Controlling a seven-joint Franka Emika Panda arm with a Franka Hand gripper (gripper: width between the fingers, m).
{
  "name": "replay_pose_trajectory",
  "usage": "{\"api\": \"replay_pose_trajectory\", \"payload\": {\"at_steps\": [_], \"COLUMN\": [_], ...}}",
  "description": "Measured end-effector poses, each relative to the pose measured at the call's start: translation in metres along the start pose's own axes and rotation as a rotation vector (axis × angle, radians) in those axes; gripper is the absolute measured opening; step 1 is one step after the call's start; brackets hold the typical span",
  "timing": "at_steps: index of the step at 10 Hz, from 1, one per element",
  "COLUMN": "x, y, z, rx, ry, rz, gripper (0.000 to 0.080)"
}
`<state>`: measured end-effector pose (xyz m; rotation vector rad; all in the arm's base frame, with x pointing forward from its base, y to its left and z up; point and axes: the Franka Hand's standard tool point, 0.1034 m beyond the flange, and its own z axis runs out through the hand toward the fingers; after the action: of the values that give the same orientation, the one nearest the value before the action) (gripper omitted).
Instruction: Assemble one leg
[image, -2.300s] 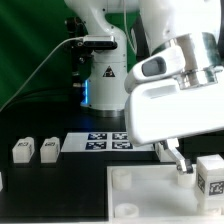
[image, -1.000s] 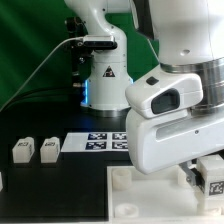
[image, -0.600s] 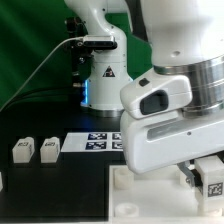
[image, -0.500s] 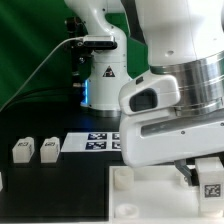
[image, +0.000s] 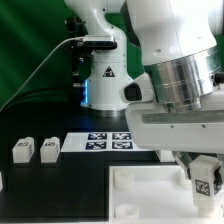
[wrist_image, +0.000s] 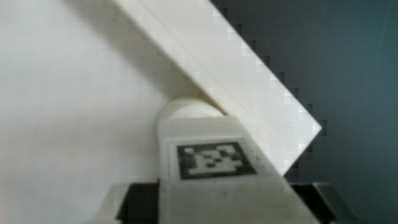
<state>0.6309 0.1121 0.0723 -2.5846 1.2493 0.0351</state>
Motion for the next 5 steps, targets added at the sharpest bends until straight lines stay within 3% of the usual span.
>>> {"api": "replay_pose_trajectory", "payload": {"at_steps": [3, 5], "x": [-0.0064, -0.0072], "y": [-0.0022, -0.0022], "z": [0.0028, 0.0035], "rx": [0.005, 0.004], "ry": [0.001, -0.001], "rz": [0.304, 0.253], "gripper": [0.0300, 0.0300]}}
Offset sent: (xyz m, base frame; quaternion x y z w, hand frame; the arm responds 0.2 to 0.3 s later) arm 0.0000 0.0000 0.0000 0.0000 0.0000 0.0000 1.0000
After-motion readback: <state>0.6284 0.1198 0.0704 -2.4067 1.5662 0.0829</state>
